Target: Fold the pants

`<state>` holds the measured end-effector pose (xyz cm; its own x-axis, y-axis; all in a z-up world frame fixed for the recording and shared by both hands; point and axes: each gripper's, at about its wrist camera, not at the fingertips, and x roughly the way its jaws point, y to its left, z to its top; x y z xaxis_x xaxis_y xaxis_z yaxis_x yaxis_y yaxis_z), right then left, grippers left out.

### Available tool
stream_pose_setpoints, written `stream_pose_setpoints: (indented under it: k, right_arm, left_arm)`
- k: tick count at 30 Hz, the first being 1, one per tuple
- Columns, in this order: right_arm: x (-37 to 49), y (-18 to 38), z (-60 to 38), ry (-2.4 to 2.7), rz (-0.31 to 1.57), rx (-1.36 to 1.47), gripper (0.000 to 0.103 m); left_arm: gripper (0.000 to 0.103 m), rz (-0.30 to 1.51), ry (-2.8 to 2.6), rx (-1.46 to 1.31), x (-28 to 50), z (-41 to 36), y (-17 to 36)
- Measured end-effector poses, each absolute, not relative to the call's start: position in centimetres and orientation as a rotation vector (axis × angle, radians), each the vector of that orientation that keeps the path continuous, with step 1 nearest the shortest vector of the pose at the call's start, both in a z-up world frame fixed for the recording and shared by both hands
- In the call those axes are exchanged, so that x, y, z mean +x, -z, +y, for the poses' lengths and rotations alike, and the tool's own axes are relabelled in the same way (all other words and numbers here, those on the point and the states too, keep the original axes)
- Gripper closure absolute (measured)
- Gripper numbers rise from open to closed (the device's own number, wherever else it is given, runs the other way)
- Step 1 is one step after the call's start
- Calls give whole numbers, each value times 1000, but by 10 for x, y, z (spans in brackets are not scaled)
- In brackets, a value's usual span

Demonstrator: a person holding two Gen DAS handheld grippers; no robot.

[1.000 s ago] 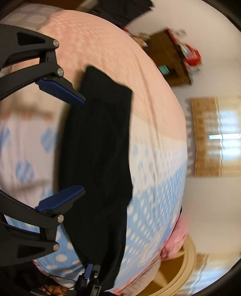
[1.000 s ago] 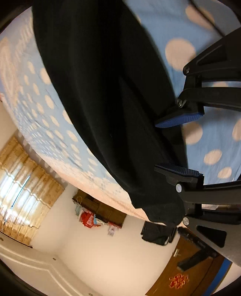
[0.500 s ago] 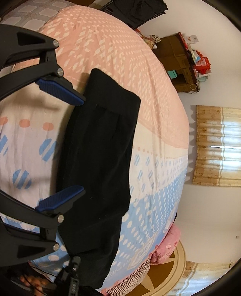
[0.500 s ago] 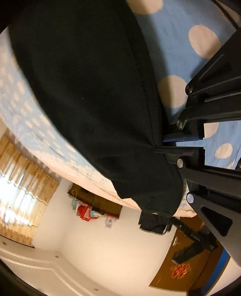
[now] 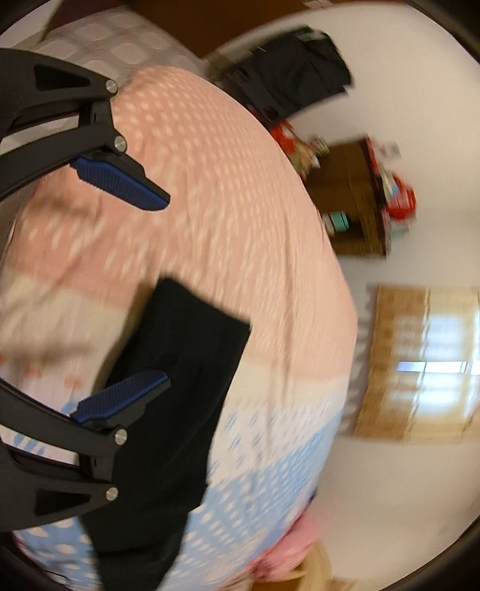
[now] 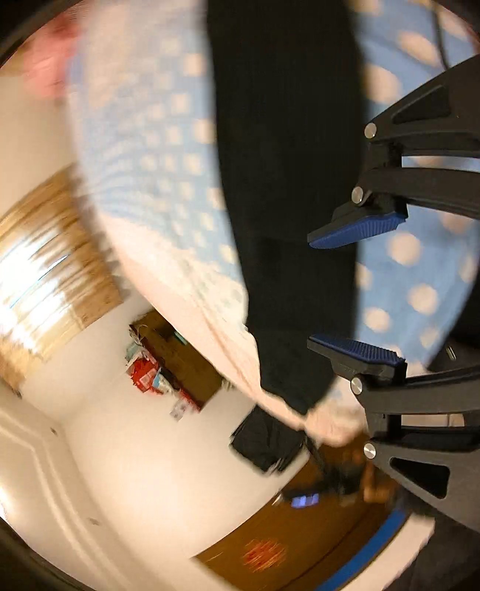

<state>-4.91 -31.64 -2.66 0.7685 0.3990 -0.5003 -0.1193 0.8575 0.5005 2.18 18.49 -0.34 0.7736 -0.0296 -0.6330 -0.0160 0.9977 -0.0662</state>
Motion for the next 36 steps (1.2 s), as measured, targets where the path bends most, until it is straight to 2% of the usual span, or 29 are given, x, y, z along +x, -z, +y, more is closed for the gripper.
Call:
stream_pose_setpoints:
  k: [1, 2, 12, 14, 15, 16, 20, 25, 32, 36]
  right_arm:
    - [-43, 25, -309, -289, 637, 429, 76]
    - [-32, 25, -296, -299, 646, 396, 83]
    - [5, 62, -234, -427, 772, 360, 83]
    - [4, 62, -231, -420, 780, 351, 83]
    - [5, 62, -228, -412, 781, 342, 83]
    - [4, 62, -228, -404, 780, 333, 83]
    - [4, 66, -230, -389, 791, 342, 83]
    - [6, 75, -233, -376, 808, 361, 83]
    - [9, 78, -230, -399, 790, 381, 83]
    - [18, 102, -223, -383, 849, 381, 83]
  left_arm:
    - [12, 691, -1, -98, 22, 192, 5]
    - [12, 704, 2, -137, 23, 199, 9]
    - [15, 771, 171, -215, 42, 174, 26]
    - [31, 812, 191, -249, 52, 171, 33]
    - [51, 837, 214, -284, 55, 171, 37]
    - [63, 862, 236, -322, 57, 171, 41]
    - [66, 855, 236, -362, 55, 171, 43]
    - [85, 814, 212, -409, 53, 180, 41]
    - [88, 773, 187, -390, 61, 181, 29]
    - [82, 837, 152, -379, 73, 186, 43]
